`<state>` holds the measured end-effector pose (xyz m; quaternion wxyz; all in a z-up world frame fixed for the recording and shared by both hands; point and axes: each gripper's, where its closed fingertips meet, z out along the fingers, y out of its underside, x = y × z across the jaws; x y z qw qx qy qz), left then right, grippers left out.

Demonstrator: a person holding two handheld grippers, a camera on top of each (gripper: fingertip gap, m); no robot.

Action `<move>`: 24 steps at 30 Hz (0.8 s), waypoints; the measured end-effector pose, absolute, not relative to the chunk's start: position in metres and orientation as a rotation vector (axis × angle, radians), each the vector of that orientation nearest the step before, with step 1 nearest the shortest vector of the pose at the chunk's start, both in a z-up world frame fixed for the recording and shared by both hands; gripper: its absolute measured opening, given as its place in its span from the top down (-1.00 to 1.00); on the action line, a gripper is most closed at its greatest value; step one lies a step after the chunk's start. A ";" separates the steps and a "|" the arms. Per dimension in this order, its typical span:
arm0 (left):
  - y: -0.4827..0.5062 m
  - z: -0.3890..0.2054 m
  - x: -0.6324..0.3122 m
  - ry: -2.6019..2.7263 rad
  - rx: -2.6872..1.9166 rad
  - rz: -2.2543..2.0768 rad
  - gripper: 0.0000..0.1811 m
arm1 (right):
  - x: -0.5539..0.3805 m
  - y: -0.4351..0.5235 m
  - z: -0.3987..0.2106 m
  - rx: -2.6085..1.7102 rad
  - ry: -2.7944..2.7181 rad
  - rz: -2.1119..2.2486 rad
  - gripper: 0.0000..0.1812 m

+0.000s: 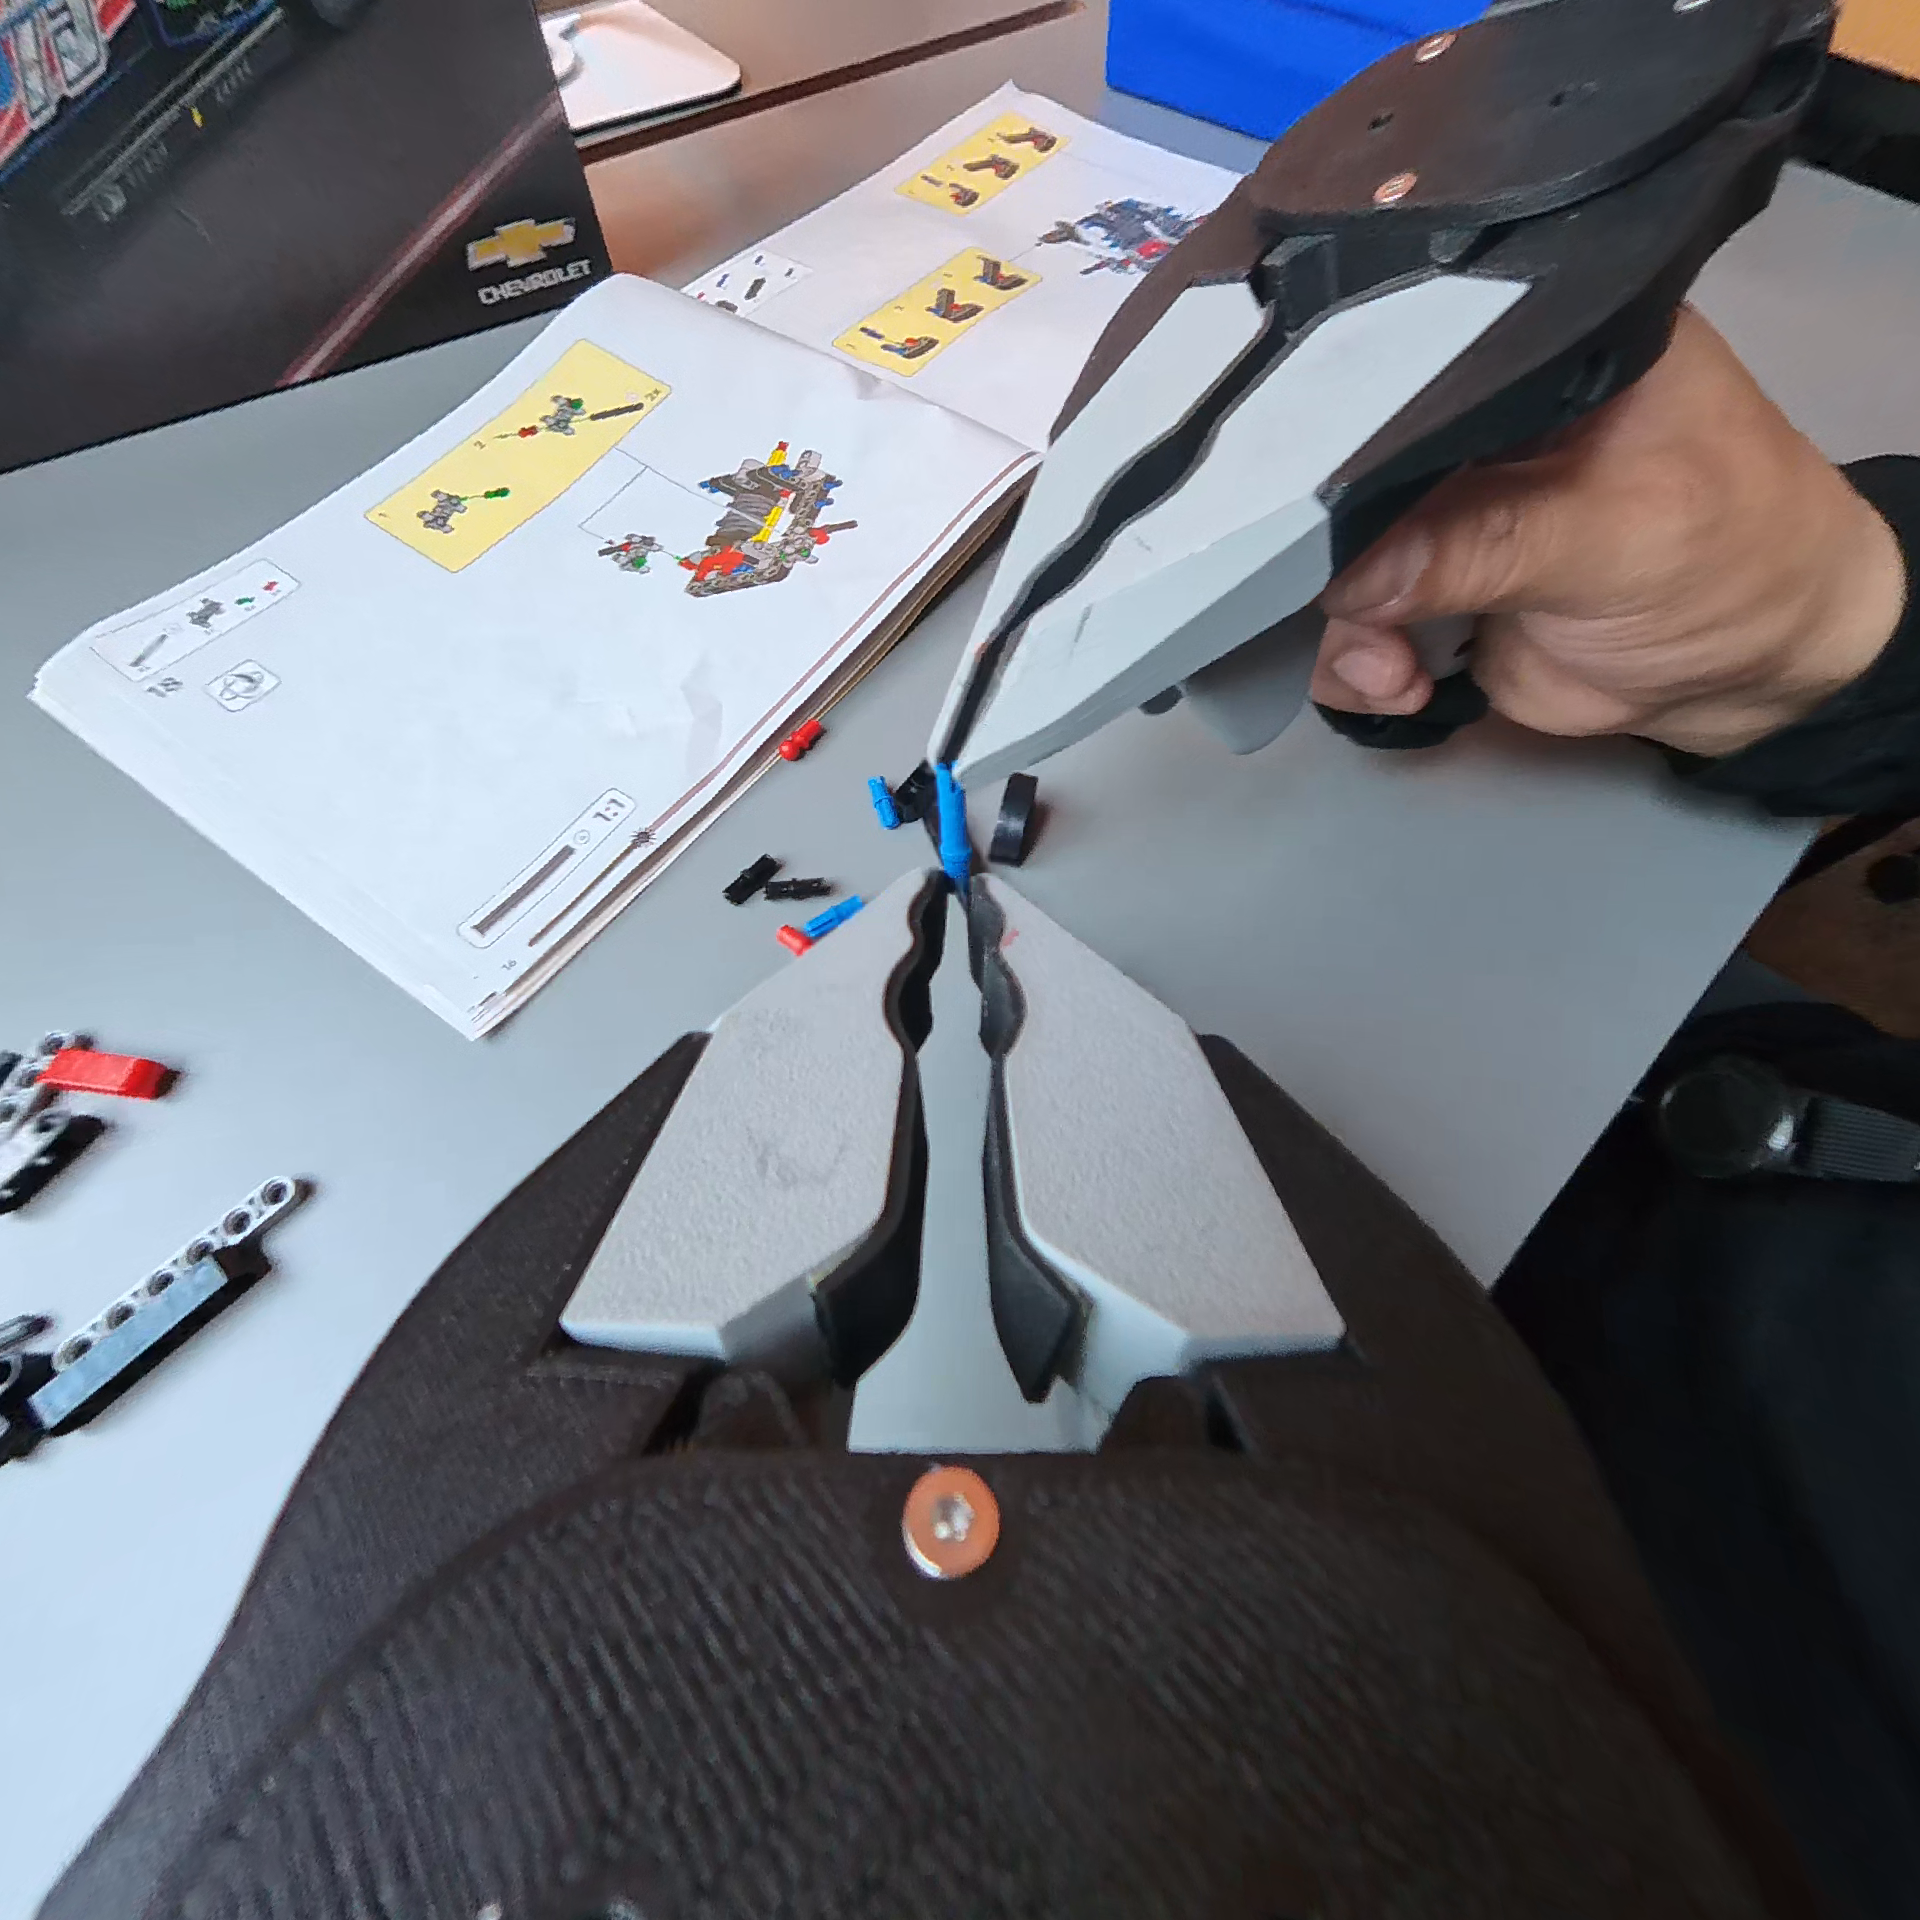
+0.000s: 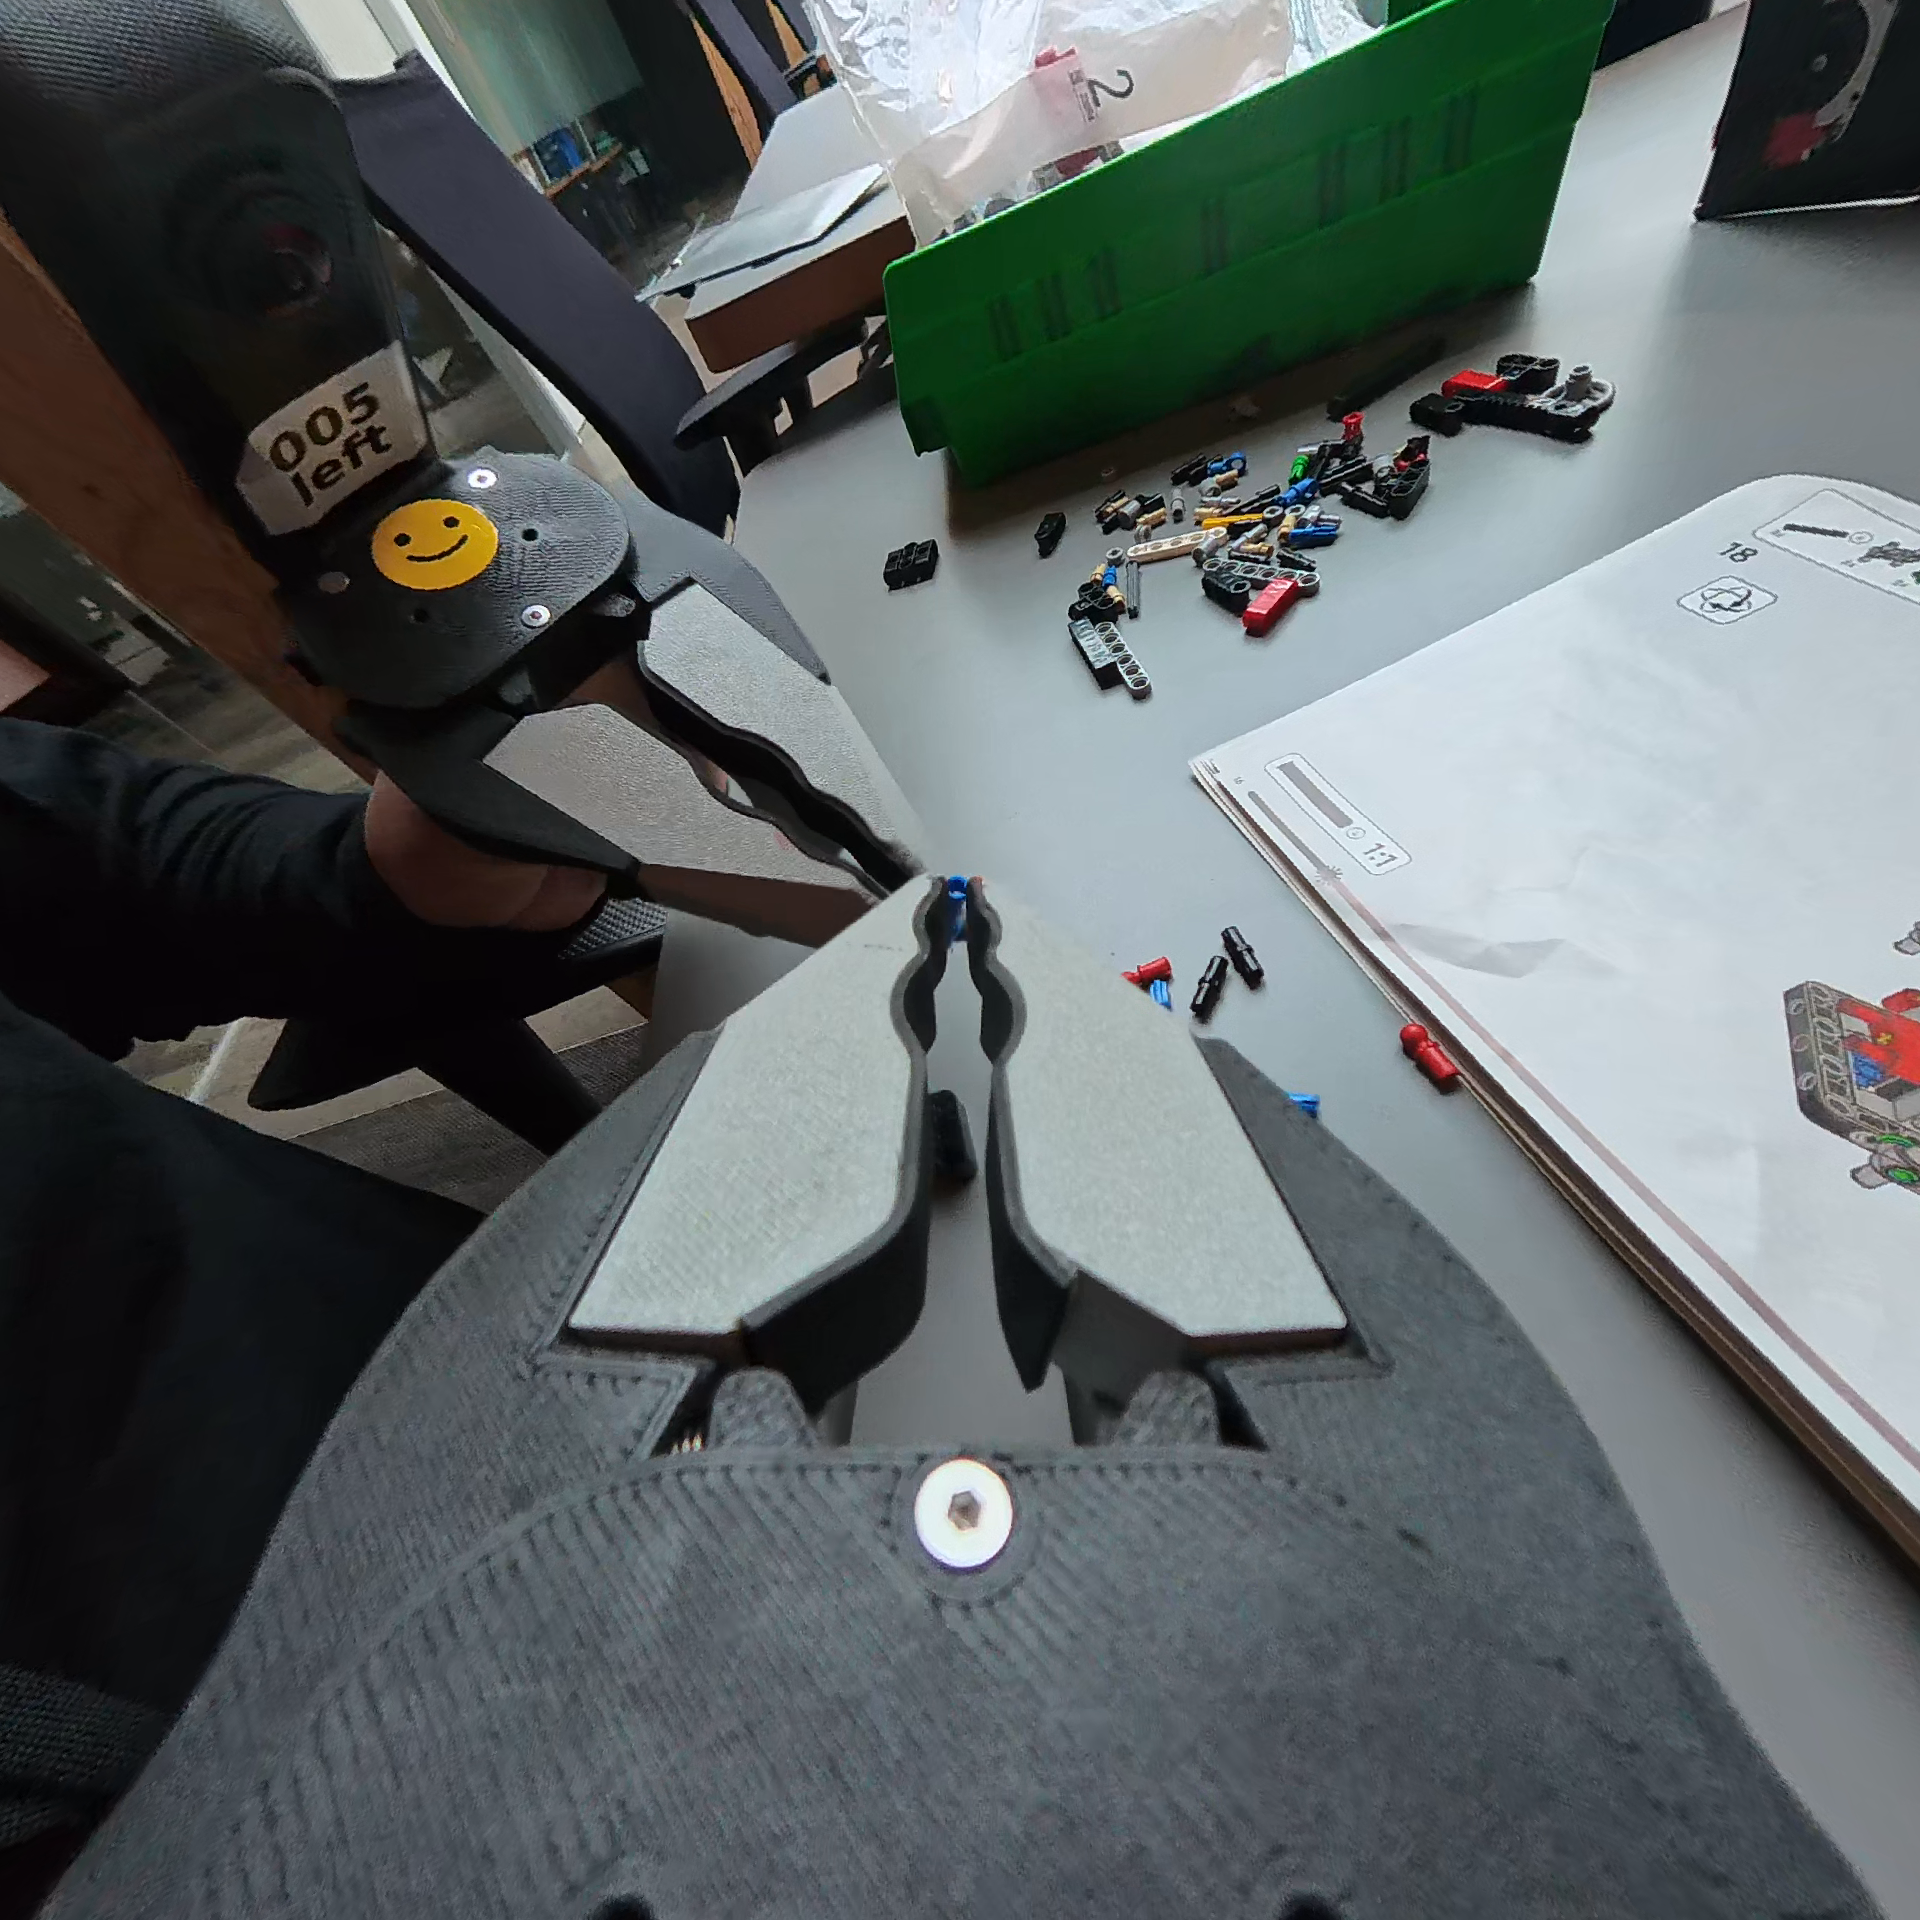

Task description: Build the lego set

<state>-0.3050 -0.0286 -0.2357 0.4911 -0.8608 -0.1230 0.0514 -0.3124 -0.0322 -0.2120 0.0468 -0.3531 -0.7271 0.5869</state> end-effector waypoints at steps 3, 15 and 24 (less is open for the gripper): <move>-0.029 -0.234 -0.302 -0.308 -2.068 0.050 0.98 | -0.311 -0.034 -0.210 -1.058 -2.224 1.809 1.00; -0.032 -0.237 -0.298 -0.276 -2.070 -0.002 0.98 | -0.306 -0.040 -0.214 -0.990 -2.310 1.756 0.99; -0.052 -0.265 -0.286 -0.074 -2.251 -0.018 0.76 | -0.296 -0.044 -0.229 -0.887 -2.474 1.520 0.99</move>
